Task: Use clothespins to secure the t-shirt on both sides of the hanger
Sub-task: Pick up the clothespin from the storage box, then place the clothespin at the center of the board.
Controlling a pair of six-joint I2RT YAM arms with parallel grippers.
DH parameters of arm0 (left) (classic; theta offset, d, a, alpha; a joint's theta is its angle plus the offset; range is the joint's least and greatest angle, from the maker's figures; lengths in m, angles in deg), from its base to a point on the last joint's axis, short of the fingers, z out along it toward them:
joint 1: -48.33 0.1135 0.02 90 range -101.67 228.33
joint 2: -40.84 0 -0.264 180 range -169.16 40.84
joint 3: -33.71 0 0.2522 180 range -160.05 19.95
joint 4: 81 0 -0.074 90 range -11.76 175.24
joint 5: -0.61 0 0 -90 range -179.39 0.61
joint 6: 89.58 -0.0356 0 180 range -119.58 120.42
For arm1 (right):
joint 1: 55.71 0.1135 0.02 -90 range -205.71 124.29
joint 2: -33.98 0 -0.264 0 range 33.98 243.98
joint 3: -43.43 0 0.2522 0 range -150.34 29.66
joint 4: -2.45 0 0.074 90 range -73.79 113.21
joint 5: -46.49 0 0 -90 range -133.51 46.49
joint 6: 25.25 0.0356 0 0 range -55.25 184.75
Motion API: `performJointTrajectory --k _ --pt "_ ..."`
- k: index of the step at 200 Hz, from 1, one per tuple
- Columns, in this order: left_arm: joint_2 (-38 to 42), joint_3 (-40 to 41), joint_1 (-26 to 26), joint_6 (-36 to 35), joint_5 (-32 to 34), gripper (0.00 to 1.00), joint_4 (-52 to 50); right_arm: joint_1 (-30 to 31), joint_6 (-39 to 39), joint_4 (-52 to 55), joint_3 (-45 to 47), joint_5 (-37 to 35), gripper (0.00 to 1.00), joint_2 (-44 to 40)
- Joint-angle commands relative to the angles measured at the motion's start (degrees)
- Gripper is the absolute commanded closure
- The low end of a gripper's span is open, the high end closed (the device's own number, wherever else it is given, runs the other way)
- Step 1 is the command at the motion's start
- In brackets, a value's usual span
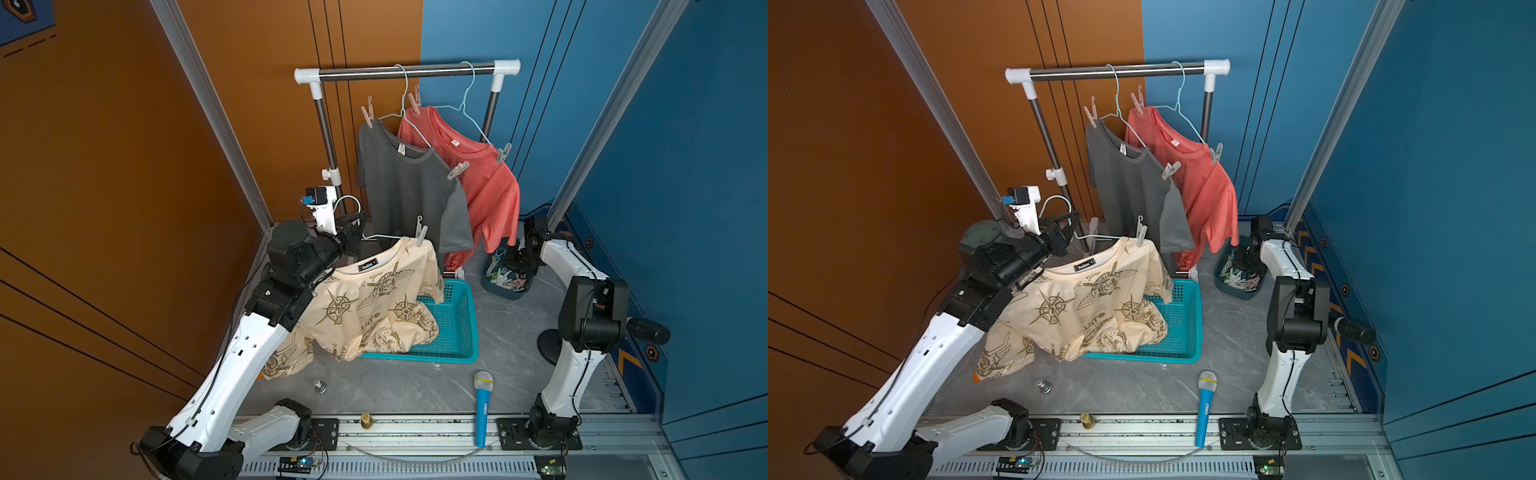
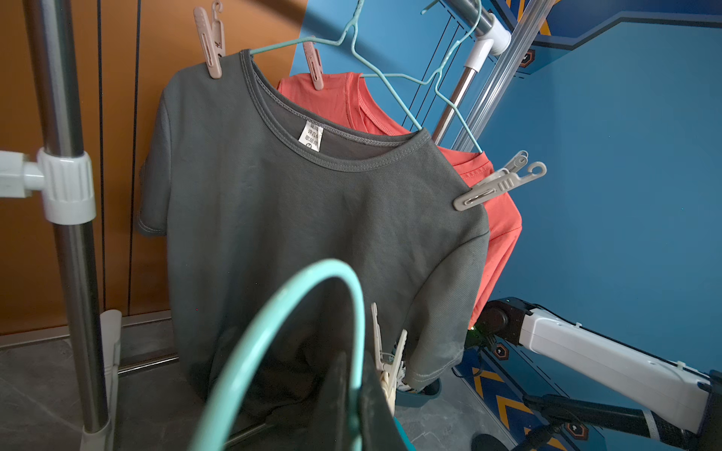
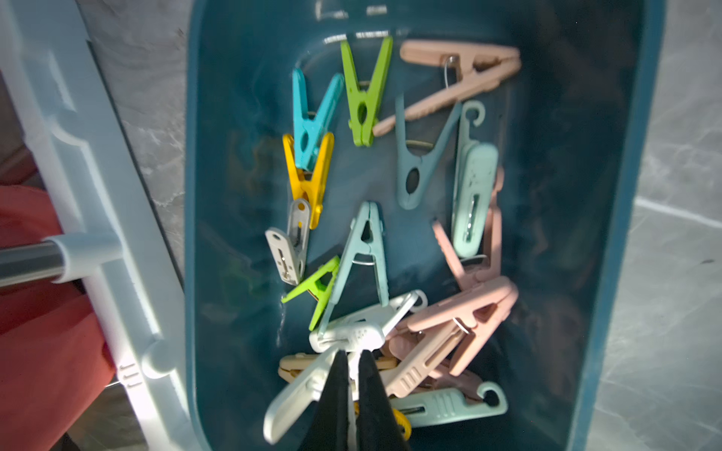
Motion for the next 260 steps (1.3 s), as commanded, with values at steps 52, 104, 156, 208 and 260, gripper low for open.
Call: performJointTrajectory --k 52,104,156,208,260 --pt "0.54 -0.47 0.39 0.31 0.17 0.9 1.8 -0.24 0.58 -0.79 1.13 0.79 0.98 -0.91" --pt "0.4 -0.57 0.49 0.31 0.08 0.91 2.15 1.67 0.31 0.32 5.37 -1.83 0.98 -10.97" --pt "0.01 -0.22 0.66 0.83 -0.63 0.91 3.16 5.07 0.47 -0.03 17.95 -5.27 0.97 -23.21" --pt "0.49 0.15 0.77 0.93 -0.9 0.91 3.21 8.58 -0.55 2.88 26.19 -2.02 0.96 -24.69" --pt "1.23 0.67 0.82 1.09 -0.75 0.91 3.14 10.12 -1.02 2.97 26.01 -0.93 0.92 -17.62"
